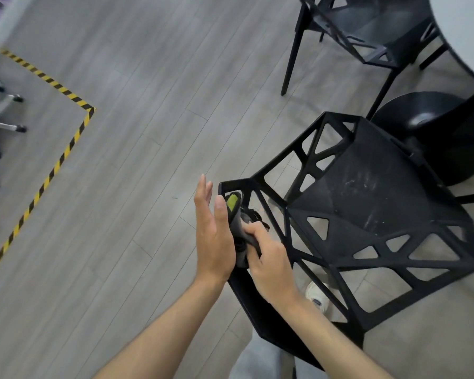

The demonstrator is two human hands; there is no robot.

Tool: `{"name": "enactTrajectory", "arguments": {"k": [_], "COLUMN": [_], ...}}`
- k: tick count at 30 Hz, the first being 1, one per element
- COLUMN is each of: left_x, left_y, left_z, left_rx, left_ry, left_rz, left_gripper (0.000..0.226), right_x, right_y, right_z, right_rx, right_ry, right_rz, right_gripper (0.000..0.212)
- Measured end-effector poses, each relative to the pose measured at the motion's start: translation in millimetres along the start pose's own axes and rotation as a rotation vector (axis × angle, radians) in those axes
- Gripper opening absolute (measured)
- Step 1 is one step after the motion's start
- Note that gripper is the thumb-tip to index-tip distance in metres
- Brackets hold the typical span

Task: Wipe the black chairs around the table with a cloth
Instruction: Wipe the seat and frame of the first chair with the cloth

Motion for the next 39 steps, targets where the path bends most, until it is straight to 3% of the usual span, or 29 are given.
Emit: {"name": "enactTrajectory", "arguments": {"k": [3,8,11,16,23,31,35,39], "left_x": [1.1,3.3,3.8,5.1,5.2,7.0,5.5,4.8], "left_y": [-0.4,-3.7,-2.4,-2.0,-1.8,0.4,1.3,0.6], "left_z": [0.7,2.2,3.7,3.8,2.8,4.0,2.7,2.7], "left_rx": [0.007,0.019,0.015,0.016,0.034,0.033,0.043,0.051], "left_ry": [0.016,0.04,0.039,0.051,0.058,0.05,0.045,0.042], "left_rz": [0.018,0.059,0.104,0.167,0.217,0.213,0.228,0.251], "left_gripper": [0.062,0.069,0.074,0.075,0.082,0.064,0.063,0.061], "right_x": [6.9,11.8,-5.0,-34.7,-83.5,-41.0,-53.7,-89.0], "right_y": [-0.7,-11.6,-41.8,-67.5,-121.6,-93.8,-110.1,-127.2], "right_z": [19.6,83.1,115.0,122.5,42.8,110.7,74.7,22.3], "right_rx": [-0.027,-0.099,-0.015,0.115,0.358,0.257,0.258,0.33], "right_ry": [-0.019,-0.228,-0.263,-0.122,-0.032,-0.272,-0.178,0.001], "right_rz": [0.01,-0.138,-0.267,-0.391,-0.527,-0.305,-0.384,-0.484], "right_gripper": [0.033,0.028,0.027,0.021,0.027,0.014,0.011,0.021]}}
Point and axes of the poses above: each hand's wrist, its own z-axis towards the middle knuckle, its own x-axis out of the palm, y = z × x, the point moved 7 cm from there along z, towards the middle knuckle, and after that the axes turned 12 degrees about z, right-handed, at the moved point
